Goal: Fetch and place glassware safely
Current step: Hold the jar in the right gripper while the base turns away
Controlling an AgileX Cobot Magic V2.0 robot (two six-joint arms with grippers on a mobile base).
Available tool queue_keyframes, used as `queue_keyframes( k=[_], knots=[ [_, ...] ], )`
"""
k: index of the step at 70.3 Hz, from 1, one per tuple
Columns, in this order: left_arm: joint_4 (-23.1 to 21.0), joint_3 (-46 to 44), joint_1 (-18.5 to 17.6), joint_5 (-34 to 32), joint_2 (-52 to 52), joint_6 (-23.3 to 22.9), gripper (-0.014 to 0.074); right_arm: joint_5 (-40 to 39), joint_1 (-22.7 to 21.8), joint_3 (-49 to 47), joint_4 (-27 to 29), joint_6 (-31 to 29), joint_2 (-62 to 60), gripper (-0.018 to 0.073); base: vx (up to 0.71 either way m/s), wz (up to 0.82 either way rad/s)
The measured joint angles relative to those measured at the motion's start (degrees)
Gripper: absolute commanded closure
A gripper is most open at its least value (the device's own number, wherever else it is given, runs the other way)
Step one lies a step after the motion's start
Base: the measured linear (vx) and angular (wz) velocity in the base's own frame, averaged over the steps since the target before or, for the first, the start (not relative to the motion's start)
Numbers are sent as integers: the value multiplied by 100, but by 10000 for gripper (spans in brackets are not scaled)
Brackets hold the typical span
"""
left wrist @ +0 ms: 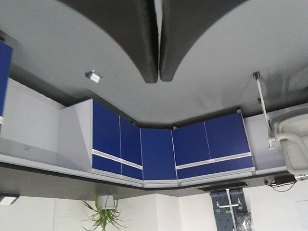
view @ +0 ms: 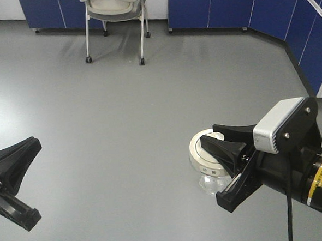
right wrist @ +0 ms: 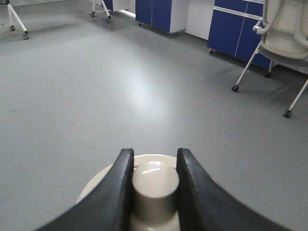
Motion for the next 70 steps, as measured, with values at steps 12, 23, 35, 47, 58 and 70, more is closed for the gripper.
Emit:
queue_keyframes(
  k=[12, 23, 35, 47, 58, 70],
  knots=[
    [0, 0, 0, -1, 0, 0, 603, 0, 0, 0, 0, 0, 0, 563, 73, -9],
    [0, 0, 0, 4, 0, 0, 603, 0, 0, 0, 0, 0, 0, 563, 73, -8],
    [0, 0, 0, -3, 52, 0, 603, 0, 0, 0, 0, 0, 0, 563, 72, -3],
    [0, 0, 0, 0, 58, 0, 603, 0, 0, 0, 0, 0, 0, 563, 71, -2],
    [0, 0, 0, 7, 65, 0, 603, 0, 0, 0, 0, 0, 0, 563, 69, -3],
    [0, 0, 0, 9, 153, 0, 603, 5, 0, 0, 5, 0, 0, 563, 66, -5]
  ],
)
